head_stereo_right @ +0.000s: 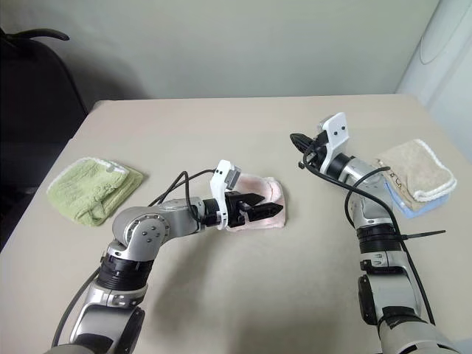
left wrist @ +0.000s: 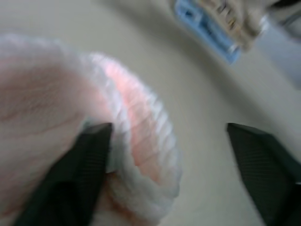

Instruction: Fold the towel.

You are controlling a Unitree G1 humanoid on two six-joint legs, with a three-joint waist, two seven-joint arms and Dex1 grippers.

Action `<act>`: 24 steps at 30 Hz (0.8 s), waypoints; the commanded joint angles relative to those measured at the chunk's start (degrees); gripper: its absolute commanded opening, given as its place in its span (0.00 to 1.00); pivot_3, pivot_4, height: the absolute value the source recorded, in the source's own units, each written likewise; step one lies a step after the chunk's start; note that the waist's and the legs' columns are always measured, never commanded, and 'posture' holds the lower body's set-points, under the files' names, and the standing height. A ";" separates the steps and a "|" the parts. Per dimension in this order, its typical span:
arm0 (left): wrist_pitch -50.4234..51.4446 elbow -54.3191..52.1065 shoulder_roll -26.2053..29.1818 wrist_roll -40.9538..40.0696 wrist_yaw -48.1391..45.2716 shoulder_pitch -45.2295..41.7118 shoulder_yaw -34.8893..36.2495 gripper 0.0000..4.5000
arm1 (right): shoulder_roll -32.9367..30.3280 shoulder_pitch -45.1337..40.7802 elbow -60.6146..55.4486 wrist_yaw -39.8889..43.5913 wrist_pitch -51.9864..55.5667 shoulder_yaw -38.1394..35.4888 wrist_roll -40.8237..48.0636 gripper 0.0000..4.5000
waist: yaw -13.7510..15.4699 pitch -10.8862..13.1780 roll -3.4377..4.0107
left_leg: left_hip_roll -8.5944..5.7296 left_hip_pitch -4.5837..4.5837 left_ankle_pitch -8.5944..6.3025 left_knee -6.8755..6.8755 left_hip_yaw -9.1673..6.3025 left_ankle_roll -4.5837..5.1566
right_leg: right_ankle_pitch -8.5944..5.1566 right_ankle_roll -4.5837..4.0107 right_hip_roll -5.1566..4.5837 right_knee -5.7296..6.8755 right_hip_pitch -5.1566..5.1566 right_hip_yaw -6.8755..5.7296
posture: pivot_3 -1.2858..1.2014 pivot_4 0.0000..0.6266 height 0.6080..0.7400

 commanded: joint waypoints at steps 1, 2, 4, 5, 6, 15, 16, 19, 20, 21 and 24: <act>0.90 -5.07 -0.54 -2.36 0.77 1.19 4.50 0.99 | -0.49 -1.09 -1.08 1.04 -0.62 0.14 0.31 0.00 | -0.03 0.00 0.00 | 0.00 0.00 0.00 0.03 0.02 0.00 | 0.00 0.01 0.00 0.00 0.01 0.01 | 0.52 0.24 1.00; 0.77 -5.99 -0.34 -2.54 0.87 1.61 5.51 0.99 | -0.61 -1.06 -0.98 1.32 -0.43 0.31 0.30 0.00 | -0.01 0.00 0.00 | 0.00 -0.01 0.00 0.04 0.02 0.00 | 0.00 0.01 0.00 0.00 0.00 0.01 | 0.52 0.24 1.00; 0.09 -7.85 0.12 -3.23 0.93 2.10 7.91 0.99 | -0.89 -0.80 -1.06 2.11 -0.04 0.75 0.29 0.00 | -0.02 0.00 0.00 | 0.00 0.00 0.00 0.04 0.02 0.00 | 0.00 0.00 0.00 0.00 0.00 0.01 | 0.52 0.24 1.00; -1.47 -9.01 0.78 -3.16 1.02 2.00 10.16 0.99 | -1.02 -0.54 -1.40 2.71 0.52 0.95 0.54 0.00 | -0.02 0.00 0.00 | 0.00 0.00 0.00 0.05 0.02 0.00 | 0.00 0.01 0.00 0.02 0.00 0.00 | 0.52 0.24 1.00; -2.51 -9.78 1.14 -3.05 1.14 1.89 11.66 0.99 | -1.14 -0.35 -1.66 3.13 0.90 1.05 0.75 0.00 | -0.03 0.00 0.00 | 0.00 0.00 0.00 0.05 0.02 0.01 | 0.01 0.00 0.00 0.02 0.00 0.00 | 0.52 0.24 1.00; -16.91 -7.20 10.75 10.85 -5.52 8.07 13.99 0.38 | -2.23 5.51 -14.38 12.58 11.48 5.73 6.27 0.00 | -0.32 -0.01 -0.03 | 0.02 -0.02 -0.02 0.06 0.00 0.07 | 0.01 0.00 0.03 -0.06 0.01 0.02 | 0.52 0.24 1.00; -17.55 -7.21 10.42 11.02 -6.21 8.20 13.81 0.30 | -2.18 5.93 -15.36 13.02 12.21 6.15 6.59 0.00 | -0.23 -0.01 -0.04 | 0.03 -0.03 -0.03 0.12 -0.01 0.09 | 0.02 0.01 0.03 -0.05 0.02 0.02 | 0.52 0.24 1.00; -20.18 -6.44 9.63 13.76 -10.23 9.42 9.13 0.07 | -0.57 7.67 -16.43 12.52 13.89 8.46 6.26 0.00 | -0.05 -0.03 -0.08 | 0.01 -0.08 -0.03 0.26 -0.09 0.16 | 0.07 0.07 0.03 -0.04 0.06 0.01 | 0.52 0.24 1.00; -21.08 -4.54 9.93 16.78 -10.91 10.12 5.77 0.00 | 0.33 8.48 -15.59 12.16 14.35 9.20 6.05 0.00 | -0.05 -0.05 -0.10 | 0.01 -0.07 -0.04 0.29 -0.10 0.18 | 0.09 0.08 0.02 -0.04 0.10 0.01 | 0.52 0.24 1.00; -22.12 -2.33 10.12 19.90 -11.33 10.69 2.73 0.00 | 1.14 9.23 -14.45 11.66 14.68 9.84 5.69 0.00 | -0.05 -0.06 -0.11 | 0.01 0.02 -0.06 0.31 -0.11 0.22 | 0.11 0.09 0.02 -0.06 0.20 0.01 | 0.52 0.24 1.00; -24.87 4.78 8.21 24.81 -12.35 11.39 -1.57 0.00 | 2.75 10.80 -8.24 10.37 13.12 13.42 1.36 0.00 | -0.22 -0.06 -0.12 | 0.02 0.34 -0.12 0.28 -0.10 0.31 | 0.12 0.10 0.00 -0.10 0.50 0.02 | 0.52 0.24 1.00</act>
